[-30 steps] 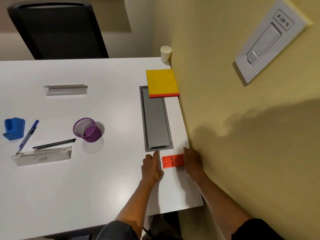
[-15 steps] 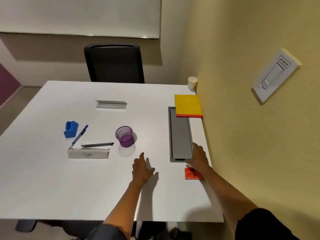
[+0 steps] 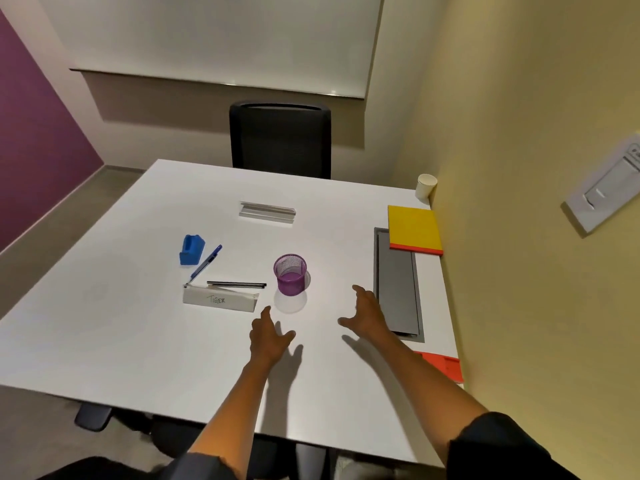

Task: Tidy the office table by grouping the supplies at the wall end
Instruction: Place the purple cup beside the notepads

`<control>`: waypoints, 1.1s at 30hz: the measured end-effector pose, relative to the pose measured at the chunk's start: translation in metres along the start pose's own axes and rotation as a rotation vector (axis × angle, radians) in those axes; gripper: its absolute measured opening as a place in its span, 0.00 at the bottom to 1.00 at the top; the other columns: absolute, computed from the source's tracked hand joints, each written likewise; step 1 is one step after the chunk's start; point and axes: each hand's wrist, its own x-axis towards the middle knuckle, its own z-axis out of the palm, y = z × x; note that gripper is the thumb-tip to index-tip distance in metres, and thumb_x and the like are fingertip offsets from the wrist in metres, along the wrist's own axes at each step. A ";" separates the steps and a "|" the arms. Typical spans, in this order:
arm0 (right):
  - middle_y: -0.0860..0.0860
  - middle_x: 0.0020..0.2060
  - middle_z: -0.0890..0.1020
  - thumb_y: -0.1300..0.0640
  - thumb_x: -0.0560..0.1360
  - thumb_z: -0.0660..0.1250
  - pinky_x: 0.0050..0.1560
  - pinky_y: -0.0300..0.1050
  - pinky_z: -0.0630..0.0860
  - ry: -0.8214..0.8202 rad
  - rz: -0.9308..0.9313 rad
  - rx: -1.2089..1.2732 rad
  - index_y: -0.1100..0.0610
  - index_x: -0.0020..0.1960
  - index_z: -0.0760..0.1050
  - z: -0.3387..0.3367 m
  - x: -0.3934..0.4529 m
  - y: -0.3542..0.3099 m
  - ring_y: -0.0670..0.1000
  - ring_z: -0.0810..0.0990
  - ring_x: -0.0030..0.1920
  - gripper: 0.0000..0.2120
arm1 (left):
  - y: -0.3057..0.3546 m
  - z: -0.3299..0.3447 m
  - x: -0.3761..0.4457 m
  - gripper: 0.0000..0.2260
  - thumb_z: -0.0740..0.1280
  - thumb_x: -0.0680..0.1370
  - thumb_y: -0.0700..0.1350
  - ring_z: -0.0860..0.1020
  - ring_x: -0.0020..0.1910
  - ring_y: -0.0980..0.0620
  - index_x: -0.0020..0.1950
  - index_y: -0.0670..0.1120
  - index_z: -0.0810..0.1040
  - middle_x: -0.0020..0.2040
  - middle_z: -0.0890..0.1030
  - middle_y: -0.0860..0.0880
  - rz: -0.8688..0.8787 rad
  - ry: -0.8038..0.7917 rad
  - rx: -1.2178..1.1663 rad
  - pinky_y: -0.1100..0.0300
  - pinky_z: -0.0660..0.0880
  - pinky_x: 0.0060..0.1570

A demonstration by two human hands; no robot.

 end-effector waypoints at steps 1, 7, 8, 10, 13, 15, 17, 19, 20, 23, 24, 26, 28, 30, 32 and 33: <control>0.56 0.71 0.63 0.53 0.68 0.76 0.66 0.53 0.70 -0.012 -0.003 0.000 0.54 0.76 0.54 0.003 0.005 -0.002 0.56 0.70 0.67 0.45 | 0.001 0.000 0.002 0.41 0.75 0.70 0.47 0.65 0.70 0.39 0.76 0.43 0.56 0.68 0.68 0.37 -0.002 -0.001 -0.015 0.47 0.65 0.66; 0.57 0.71 0.63 0.54 0.68 0.76 0.68 0.49 0.68 -0.083 -0.006 -0.007 0.55 0.76 0.54 0.019 0.049 -0.017 0.56 0.68 0.70 0.45 | 0.006 0.003 0.028 0.41 0.76 0.69 0.43 0.64 0.72 0.41 0.76 0.42 0.58 0.72 0.66 0.38 -0.043 0.006 -0.118 0.45 0.65 0.69; 0.56 0.71 0.63 0.54 0.67 0.76 0.68 0.49 0.68 -0.093 -0.007 -0.011 0.55 0.76 0.54 0.021 0.057 -0.020 0.55 0.68 0.70 0.45 | 0.007 0.004 0.035 0.41 0.76 0.69 0.43 0.65 0.72 0.41 0.76 0.42 0.58 0.72 0.66 0.38 -0.048 0.012 -0.121 0.45 0.65 0.69; 0.56 0.71 0.64 0.53 0.67 0.77 0.67 0.50 0.69 -0.113 -0.013 -0.007 0.55 0.76 0.55 0.026 0.074 -0.024 0.55 0.68 0.70 0.45 | 0.013 0.004 0.049 0.40 0.77 0.68 0.42 0.66 0.71 0.42 0.75 0.41 0.59 0.71 0.68 0.39 -0.057 0.026 -0.130 0.46 0.66 0.68; 0.56 0.71 0.65 0.54 0.66 0.77 0.67 0.49 0.69 -0.140 -0.022 0.002 0.55 0.76 0.56 0.032 0.096 -0.030 0.55 0.69 0.69 0.45 | 0.022 0.008 0.066 0.39 0.76 0.68 0.39 0.68 0.70 0.43 0.75 0.41 0.61 0.70 0.69 0.40 -0.078 0.029 -0.166 0.50 0.67 0.67; 0.56 0.70 0.67 0.55 0.66 0.77 0.67 0.47 0.68 -0.150 -0.028 0.018 0.55 0.76 0.57 0.036 0.111 -0.032 0.55 0.70 0.68 0.45 | 0.028 0.012 0.080 0.39 0.76 0.68 0.37 0.68 0.70 0.43 0.75 0.40 0.61 0.70 0.69 0.40 -0.090 0.029 -0.166 0.52 0.67 0.66; 0.56 0.70 0.67 0.56 0.66 0.77 0.67 0.46 0.67 -0.166 -0.045 0.035 0.56 0.76 0.57 0.038 0.125 -0.035 0.54 0.69 0.69 0.44 | 0.032 0.015 0.092 0.40 0.76 0.67 0.37 0.67 0.70 0.43 0.75 0.40 0.59 0.71 0.68 0.40 -0.093 0.035 -0.130 0.52 0.66 0.68; 0.56 0.70 0.67 0.56 0.66 0.77 0.67 0.45 0.67 -0.185 -0.067 0.043 0.56 0.75 0.57 0.040 0.138 -0.038 0.54 0.68 0.69 0.43 | 0.035 0.019 0.105 0.42 0.76 0.67 0.36 0.65 0.72 0.42 0.76 0.39 0.58 0.72 0.66 0.40 -0.107 0.038 -0.094 0.51 0.65 0.69; 0.55 0.70 0.68 0.56 0.67 0.77 0.67 0.44 0.66 -0.194 -0.080 0.046 0.56 0.75 0.58 0.042 0.144 -0.040 0.54 0.68 0.69 0.43 | 0.036 0.021 0.111 0.41 0.75 0.68 0.35 0.64 0.72 0.42 0.76 0.39 0.57 0.73 0.65 0.40 -0.117 0.041 -0.089 0.50 0.64 0.70; 0.55 0.70 0.68 0.55 0.66 0.77 0.66 0.44 0.65 -0.223 -0.117 0.060 0.57 0.75 0.59 0.045 0.158 -0.050 0.54 0.68 0.69 0.43 | 0.041 0.023 0.126 0.37 0.70 0.70 0.33 0.64 0.72 0.42 0.76 0.39 0.57 0.73 0.65 0.39 -0.153 0.081 -0.121 0.49 0.64 0.70; 0.55 0.70 0.69 0.54 0.66 0.78 0.66 0.45 0.66 -0.233 -0.128 0.066 0.57 0.74 0.60 0.046 0.161 -0.053 0.54 0.68 0.69 0.43 | 0.042 0.023 0.131 0.36 0.70 0.71 0.34 0.65 0.72 0.41 0.76 0.40 0.57 0.73 0.65 0.39 -0.169 0.093 -0.159 0.47 0.65 0.70; 0.54 0.68 0.71 0.52 0.64 0.79 0.63 0.45 0.68 -0.238 -0.137 0.083 0.56 0.73 0.63 0.048 0.166 -0.059 0.55 0.70 0.68 0.42 | 0.041 0.024 0.140 0.36 0.72 0.71 0.37 0.67 0.70 0.41 0.76 0.41 0.58 0.73 0.66 0.40 -0.198 0.100 -0.228 0.44 0.67 0.68; 0.53 0.64 0.76 0.52 0.63 0.80 0.57 0.43 0.70 -0.231 -0.157 0.105 0.56 0.69 0.68 0.050 0.168 -0.061 0.55 0.74 0.64 0.39 | 0.037 0.025 0.149 0.38 0.76 0.67 0.43 0.71 0.67 0.41 0.74 0.44 0.64 0.71 0.70 0.43 -0.210 0.099 -0.277 0.43 0.70 0.66; 0.54 0.62 0.78 0.55 0.64 0.80 0.54 0.41 0.71 -0.227 -0.169 0.129 0.56 0.67 0.71 0.049 0.167 -0.061 0.55 0.76 0.61 0.34 | 0.034 0.026 0.154 0.34 0.76 0.61 0.47 0.77 0.60 0.44 0.66 0.48 0.73 0.63 0.78 0.47 -0.215 0.097 -0.320 0.46 0.76 0.59; 0.54 0.61 0.79 0.57 0.65 0.79 0.53 0.41 0.72 -0.225 -0.162 0.154 0.57 0.66 0.72 0.049 0.166 -0.061 0.55 0.77 0.60 0.32 | 0.037 0.026 0.153 0.28 0.76 0.62 0.44 0.80 0.55 0.45 0.62 0.49 0.76 0.58 0.81 0.49 -0.216 0.090 -0.344 0.50 0.79 0.54; 0.53 0.61 0.79 0.57 0.65 0.79 0.53 0.40 0.72 -0.222 -0.156 0.169 0.56 0.66 0.72 0.049 0.165 -0.061 0.55 0.78 0.59 0.32 | 0.040 0.026 0.152 0.25 0.76 0.65 0.41 0.80 0.55 0.46 0.61 0.48 0.77 0.57 0.81 0.49 -0.212 0.100 -0.355 0.52 0.79 0.52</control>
